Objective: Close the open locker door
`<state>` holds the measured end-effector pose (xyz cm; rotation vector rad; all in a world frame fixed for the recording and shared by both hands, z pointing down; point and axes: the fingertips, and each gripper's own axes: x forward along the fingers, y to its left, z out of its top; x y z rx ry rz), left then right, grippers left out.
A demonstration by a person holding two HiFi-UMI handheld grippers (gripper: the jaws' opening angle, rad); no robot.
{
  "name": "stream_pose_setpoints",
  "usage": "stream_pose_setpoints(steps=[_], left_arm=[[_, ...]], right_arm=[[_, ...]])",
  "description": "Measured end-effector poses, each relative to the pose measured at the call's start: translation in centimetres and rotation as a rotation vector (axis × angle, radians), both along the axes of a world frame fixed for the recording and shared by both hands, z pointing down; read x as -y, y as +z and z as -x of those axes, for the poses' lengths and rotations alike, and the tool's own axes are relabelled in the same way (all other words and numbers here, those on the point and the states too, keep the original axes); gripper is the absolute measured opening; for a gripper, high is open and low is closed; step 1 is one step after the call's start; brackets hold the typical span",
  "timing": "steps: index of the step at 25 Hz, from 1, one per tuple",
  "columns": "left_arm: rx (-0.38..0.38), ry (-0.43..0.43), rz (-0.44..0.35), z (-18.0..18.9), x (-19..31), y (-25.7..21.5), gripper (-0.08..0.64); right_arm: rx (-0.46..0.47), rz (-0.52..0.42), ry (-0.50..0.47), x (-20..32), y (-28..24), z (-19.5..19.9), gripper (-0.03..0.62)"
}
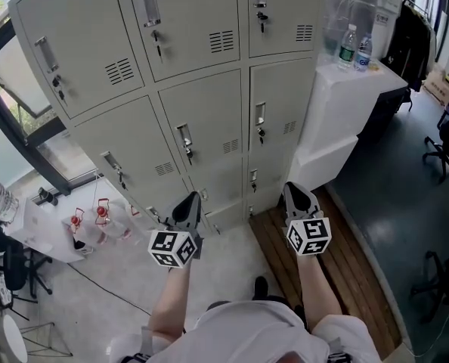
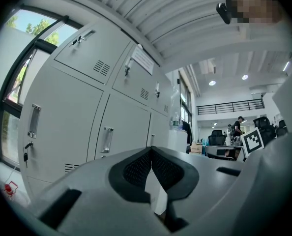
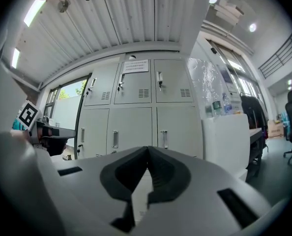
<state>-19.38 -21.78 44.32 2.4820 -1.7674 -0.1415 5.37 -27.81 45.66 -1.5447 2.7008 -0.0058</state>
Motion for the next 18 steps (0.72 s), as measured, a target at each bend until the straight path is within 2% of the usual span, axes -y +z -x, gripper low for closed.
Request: stream_pose_setpoints(steps=[18], left_arm=[[0.000, 0.010, 0.002, 0.40, 0.68, 0.03, 0.008]], right_arm=[[-0.010, 0.007, 0.002, 0.19, 0.17, 0.81, 0.012]])
